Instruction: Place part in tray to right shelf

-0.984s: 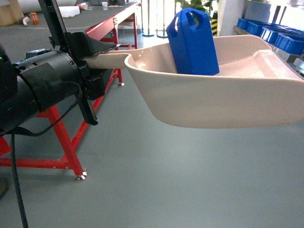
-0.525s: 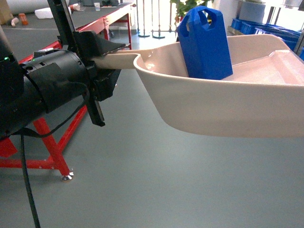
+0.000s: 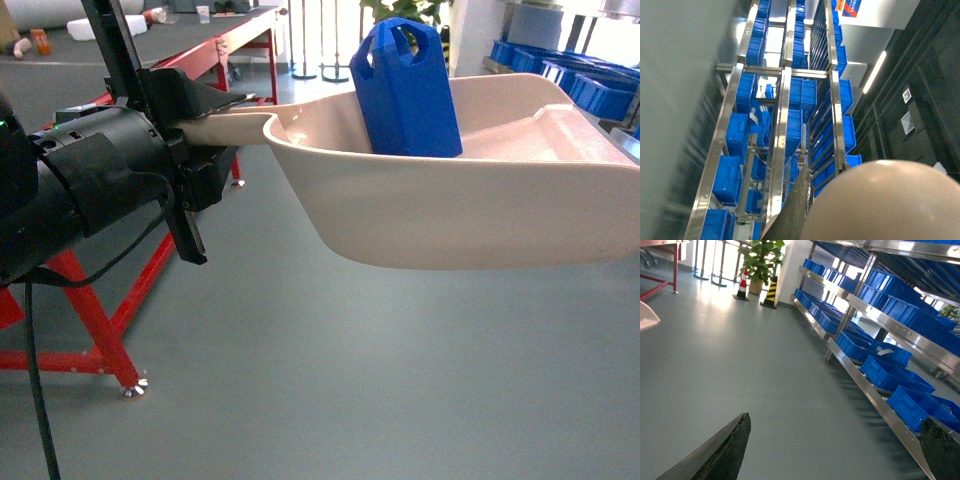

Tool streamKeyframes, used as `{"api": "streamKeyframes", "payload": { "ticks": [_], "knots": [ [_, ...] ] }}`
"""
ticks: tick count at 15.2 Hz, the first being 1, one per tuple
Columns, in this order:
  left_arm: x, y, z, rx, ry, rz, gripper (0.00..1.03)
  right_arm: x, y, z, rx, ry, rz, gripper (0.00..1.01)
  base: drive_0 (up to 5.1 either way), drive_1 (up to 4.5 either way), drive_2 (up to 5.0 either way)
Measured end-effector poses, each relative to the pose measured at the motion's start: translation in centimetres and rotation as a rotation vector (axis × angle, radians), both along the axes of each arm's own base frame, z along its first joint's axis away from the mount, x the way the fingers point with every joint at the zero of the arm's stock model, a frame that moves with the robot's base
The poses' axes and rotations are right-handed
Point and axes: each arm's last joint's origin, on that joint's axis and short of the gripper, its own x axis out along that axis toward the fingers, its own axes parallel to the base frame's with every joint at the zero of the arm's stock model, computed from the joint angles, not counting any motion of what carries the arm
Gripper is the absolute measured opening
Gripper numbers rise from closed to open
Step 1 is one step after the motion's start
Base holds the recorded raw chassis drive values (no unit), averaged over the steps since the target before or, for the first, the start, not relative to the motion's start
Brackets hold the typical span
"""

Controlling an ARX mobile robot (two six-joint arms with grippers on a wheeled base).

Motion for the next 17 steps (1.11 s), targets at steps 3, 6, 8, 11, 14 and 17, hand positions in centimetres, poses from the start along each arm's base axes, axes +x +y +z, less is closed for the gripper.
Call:
{"api": "streamKeyframes", "payload": {
  "ticks": [3,6,8,11,14,17],
  "knots": [
    [-0.01,-0.01,0.01,0.000,-0.001,0.000,0.12,0.00,0.00,0.00,0.000,0.000,0.000,0.98,0.1,4.40,-4.3],
    [-0.01,-0.01,0.03,-0.001,-0.002,0.000,0.12,0.00,0.00,0.00,0.000,0.001,0.000,0.98,0.1,4.40,-4.3],
    [-0.01,-0.01,0.02,0.000,-0.001,0.000,0.12,0.01,0.00,-0.01,-0.001,0.001,0.000,0.98,-0.1,4.24,-4.4],
    [0.00,0.01,0.02,0.000,-0.001,0.000,0.12,0.00,0.00,0.00,0.000,0.000,0.000,0.98,0.0,4.35,-4.3],
    [-0.01,-0.02,0.01,0.000,-0.001,0.000,0.12,0.00,0.00,0.00,0.000,0.001,0.000,0.98,-0.1,4.25,-4.4],
    [0.00,0.02,0.02,-0.001,-0.002,0.001,0.12,0.00,0.00,0.01,0.000,-0.001,0.000,0.98,0.0,4.34,-4.3]
  ]
}}
